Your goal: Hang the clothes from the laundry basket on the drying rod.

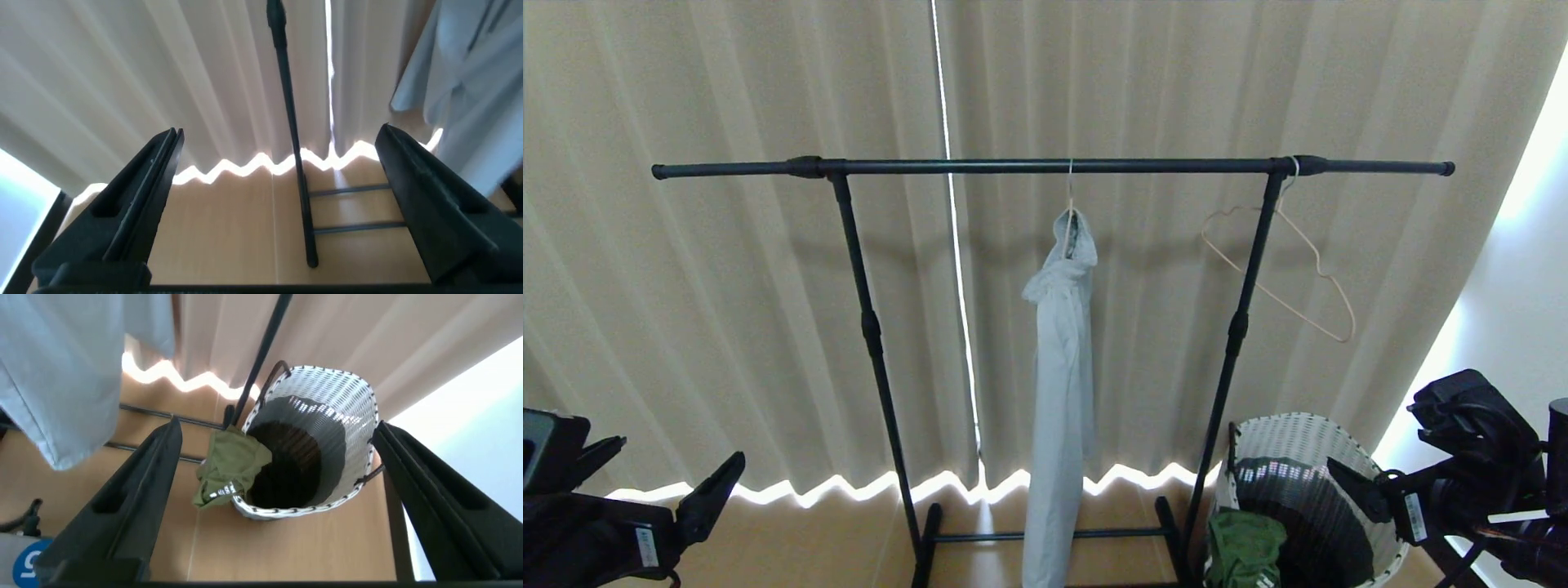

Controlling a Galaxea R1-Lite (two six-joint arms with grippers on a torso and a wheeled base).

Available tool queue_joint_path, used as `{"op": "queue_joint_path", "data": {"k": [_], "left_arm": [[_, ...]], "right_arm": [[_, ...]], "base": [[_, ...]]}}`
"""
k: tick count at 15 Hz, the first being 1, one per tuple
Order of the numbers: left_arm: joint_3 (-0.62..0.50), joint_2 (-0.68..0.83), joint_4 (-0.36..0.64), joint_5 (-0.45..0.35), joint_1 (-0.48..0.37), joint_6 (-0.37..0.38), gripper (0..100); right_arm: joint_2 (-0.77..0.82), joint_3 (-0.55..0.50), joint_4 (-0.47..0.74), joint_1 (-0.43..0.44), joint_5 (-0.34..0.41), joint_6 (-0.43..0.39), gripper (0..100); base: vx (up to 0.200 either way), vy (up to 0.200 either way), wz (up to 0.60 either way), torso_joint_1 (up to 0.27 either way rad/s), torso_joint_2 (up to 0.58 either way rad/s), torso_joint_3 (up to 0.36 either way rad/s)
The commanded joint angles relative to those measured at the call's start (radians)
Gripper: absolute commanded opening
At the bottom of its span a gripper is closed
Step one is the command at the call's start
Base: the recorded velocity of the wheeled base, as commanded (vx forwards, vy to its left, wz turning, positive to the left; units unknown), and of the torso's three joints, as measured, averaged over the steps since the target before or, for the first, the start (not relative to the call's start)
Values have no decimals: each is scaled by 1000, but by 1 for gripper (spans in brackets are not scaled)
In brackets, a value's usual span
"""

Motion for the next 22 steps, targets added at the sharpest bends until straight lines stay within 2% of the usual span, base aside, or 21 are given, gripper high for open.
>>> {"op": "queue_joint_path", "data": {"k": [1,6,13,18,22], "left_arm": [[5,3,0,0,-2,0,100],[5,4,0,0,-3,1,100],[-17,-16,-7,0,0,1,100],[-40,-128,0,0,-2,1,100],[-32,-111,0,-1,-5,1,100]], "right_arm": [[-2,3,-1,1,-1,-6,100],[-6,3,-1,1,-35,-29,100],[0,3,-1,-1,-35,-29,100],[-6,7,-1,1,-49,-31,100],[1,13,-1,1,-49,-31,100]], "base": [[0,0,0,0,0,0],[0,0,0,-35,75,42],[0,0,0,-212,454,245],[0,0,0,-206,467,254],[0,0,0,-194,458,262]]}}
